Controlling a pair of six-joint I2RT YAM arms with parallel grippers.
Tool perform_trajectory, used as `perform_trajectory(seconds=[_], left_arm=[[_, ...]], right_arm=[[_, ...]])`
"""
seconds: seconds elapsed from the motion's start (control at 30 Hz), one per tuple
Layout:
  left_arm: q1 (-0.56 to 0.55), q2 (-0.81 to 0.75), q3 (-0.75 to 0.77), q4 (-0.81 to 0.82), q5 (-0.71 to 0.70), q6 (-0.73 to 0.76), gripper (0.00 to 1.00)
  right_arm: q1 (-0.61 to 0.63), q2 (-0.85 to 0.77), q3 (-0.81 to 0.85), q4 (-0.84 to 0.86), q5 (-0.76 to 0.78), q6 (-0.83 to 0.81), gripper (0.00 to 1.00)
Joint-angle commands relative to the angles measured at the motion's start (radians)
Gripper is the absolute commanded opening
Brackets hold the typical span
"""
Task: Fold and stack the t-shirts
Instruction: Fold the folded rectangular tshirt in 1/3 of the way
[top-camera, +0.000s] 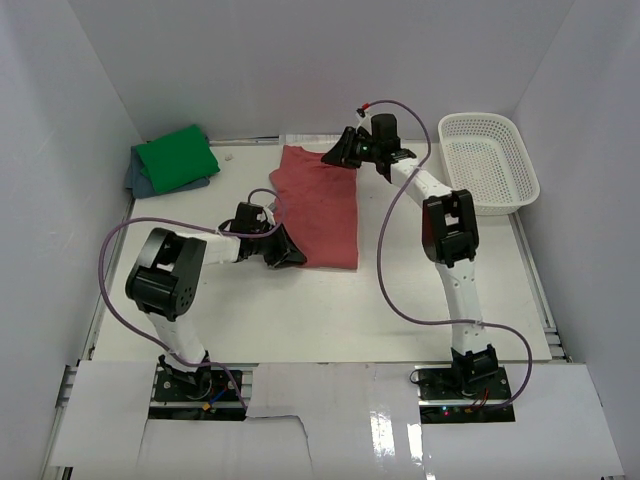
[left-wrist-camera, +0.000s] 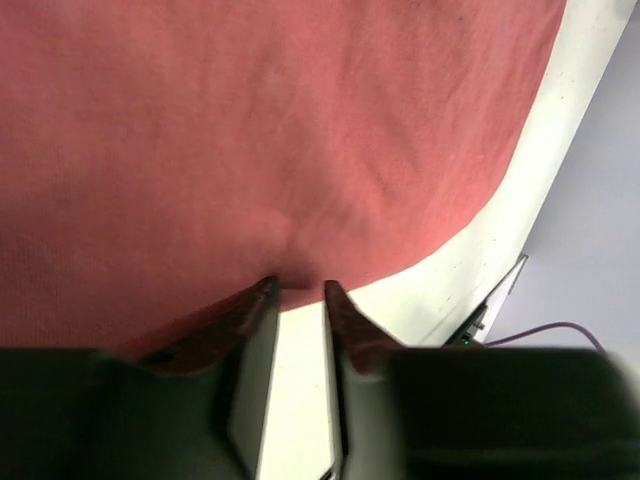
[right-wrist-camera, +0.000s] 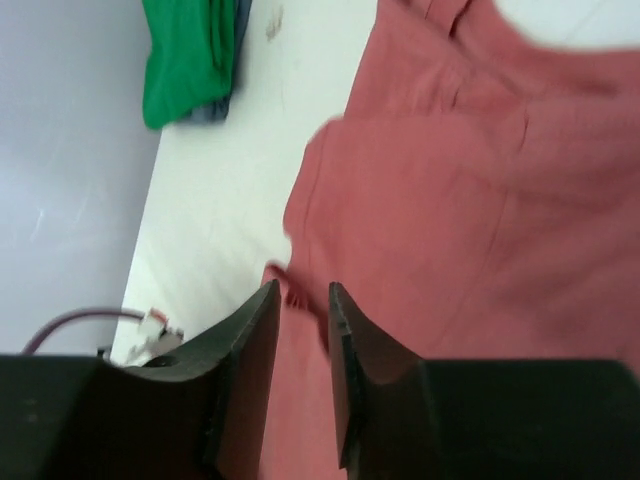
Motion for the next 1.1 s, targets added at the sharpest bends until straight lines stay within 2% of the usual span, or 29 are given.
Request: perform_trajectory(seconds=[0.0, 0.07, 0.1, 0.13, 0.2, 0.23, 0.27, 0.3, 0.4, 0.53, 0.6, 0.63, 0.7, 0.8, 1.07], left_arm=[[-0.016, -0.061, -0.024, -0.171, -0.076, 0.025, 0.41], [-0.024, -0.142, 0.012, -0.214, -0.082, 0.014, 0.52], [-0.025, -0.170, 0.027, -0.228, -0.081, 0.011, 0.55], [-0.025, -0.196, 0.057, -0.256, -0.079, 0.005, 0.57], [-0.025, -0.268, 0.096, -0.294, -0.082, 0.008, 0.64], [-0.025, -0.290, 0.123, -0.322, -0.085, 0.013, 0.65], [-0.024, -0.325, 0.136, -0.336, -0.091, 0.016, 0.71], [-0.016, -0.336, 0.145, -0.368, -0.090, 0.022, 0.72], [0.031, -0.356, 0.164, -0.420, -0.092, 0.063, 0.75], [0.146, -0.350, 0.105, -0.423, -0.024, 0.091, 0.75], [0.203, -0.348, 0.046, -0.391, 0.025, 0.085, 0.75], [0.215, -0.351, 0.012, -0.382, 0.028, 0.083, 0.75], [0.229, -0.359, -0.019, -0.357, 0.027, 0.074, 0.75], [0.234, -0.387, -0.071, -0.322, 0.005, 0.051, 0.75], [0.235, -0.401, -0.106, -0.300, -0.027, 0.039, 0.75]], right_arm=[[0.018, -0.257, -0.132, -0.036, -0.056, -0.064, 0.34], [0.018, -0.402, -0.330, -0.068, -0.065, -0.095, 0.48], [0.018, -0.451, -0.400, -0.071, -0.065, -0.101, 0.53], [0.018, -0.498, -0.539, -0.071, -0.071, -0.112, 0.59], [0.018, -0.629, -0.670, -0.072, -0.087, -0.118, 0.62], [0.020, -0.709, -0.790, -0.077, -0.091, -0.127, 0.69], [0.020, -0.748, -0.844, -0.083, -0.098, -0.127, 0.74], [0.020, -0.784, -0.896, -0.092, -0.096, -0.129, 0.78], [0.020, -0.903, -1.063, -0.146, -0.105, -0.140, 0.82], [0.020, -1.037, -1.258, -0.139, -0.118, -0.077, 0.82], [0.020, -1.072, -1.384, -0.047, -0.141, 0.021, 0.82], [0.020, -1.101, -1.466, 0.061, -0.147, 0.099, 0.82], [0.020, -1.123, -1.539, 0.151, -0.141, 0.174, 0.80], [0.026, -1.144, -1.629, 0.269, -0.096, 0.276, 0.77], [0.038, -1.134, -1.697, 0.357, 0.048, 0.366, 0.75]])
